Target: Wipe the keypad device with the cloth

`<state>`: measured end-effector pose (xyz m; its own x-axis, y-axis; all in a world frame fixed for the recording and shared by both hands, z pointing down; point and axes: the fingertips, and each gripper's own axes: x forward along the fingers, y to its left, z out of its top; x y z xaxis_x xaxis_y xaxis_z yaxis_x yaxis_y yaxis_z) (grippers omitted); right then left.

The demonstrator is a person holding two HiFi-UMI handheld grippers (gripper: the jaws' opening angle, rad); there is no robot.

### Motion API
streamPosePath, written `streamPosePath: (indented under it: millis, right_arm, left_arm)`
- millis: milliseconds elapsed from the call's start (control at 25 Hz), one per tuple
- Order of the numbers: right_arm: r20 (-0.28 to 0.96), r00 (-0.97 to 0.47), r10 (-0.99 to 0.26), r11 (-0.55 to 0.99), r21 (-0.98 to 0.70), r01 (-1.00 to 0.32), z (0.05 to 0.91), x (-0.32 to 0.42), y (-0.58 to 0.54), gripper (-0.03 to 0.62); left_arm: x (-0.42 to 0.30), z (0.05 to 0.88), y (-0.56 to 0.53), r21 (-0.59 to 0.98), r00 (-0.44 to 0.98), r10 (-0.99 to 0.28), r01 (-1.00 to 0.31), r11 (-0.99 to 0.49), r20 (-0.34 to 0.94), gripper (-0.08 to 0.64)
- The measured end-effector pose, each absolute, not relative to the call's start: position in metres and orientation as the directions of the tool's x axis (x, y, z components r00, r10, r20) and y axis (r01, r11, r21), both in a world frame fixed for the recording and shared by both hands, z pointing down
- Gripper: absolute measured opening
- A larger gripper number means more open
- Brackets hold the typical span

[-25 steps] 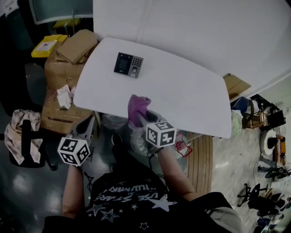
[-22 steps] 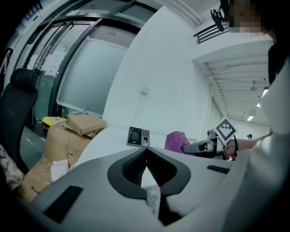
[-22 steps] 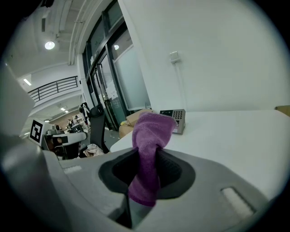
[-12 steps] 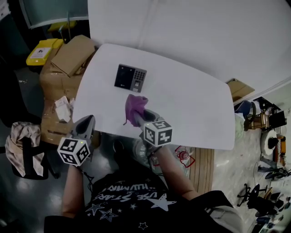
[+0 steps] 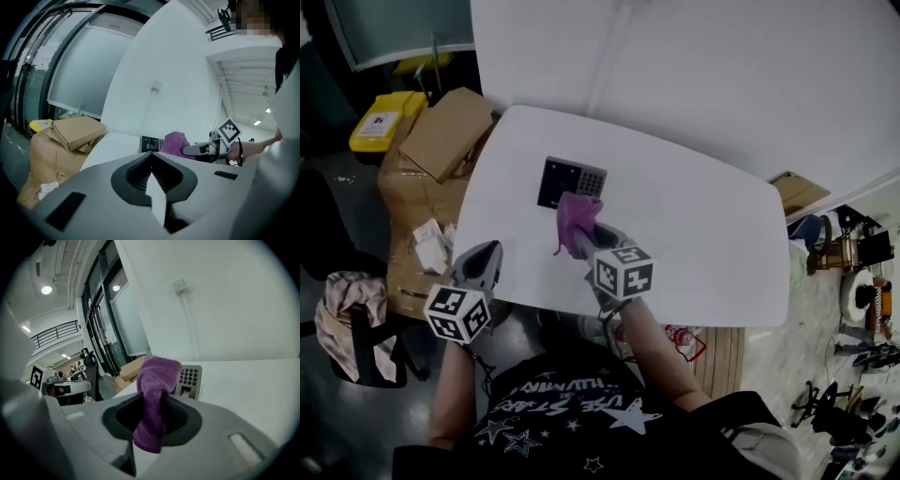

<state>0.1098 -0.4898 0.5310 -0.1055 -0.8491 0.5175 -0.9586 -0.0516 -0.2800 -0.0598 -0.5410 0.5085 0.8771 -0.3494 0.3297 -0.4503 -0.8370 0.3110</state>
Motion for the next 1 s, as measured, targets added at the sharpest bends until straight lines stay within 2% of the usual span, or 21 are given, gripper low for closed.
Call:
streamPosePath:
  millis: [520,1000]
  right_arm:
    - [0.495,-0.158,-0.854,0.005,-0.296,-0.955,0.534,0.125,-0.575,0.098]
    - [0.545,-0.184,-0.818,0.019,-0.293,-0.956,0.559,0.13,-0.597,0.098]
  left_arm:
    - [-0.035,0.512,-0.597,0.316,0.862,-0.377,-0.482,-0.818,0.34,0.008]
    - [-0.032,0.523,-0.614,0.319,0.844,-0.388,-0.508,-0.8,0.369,0.008]
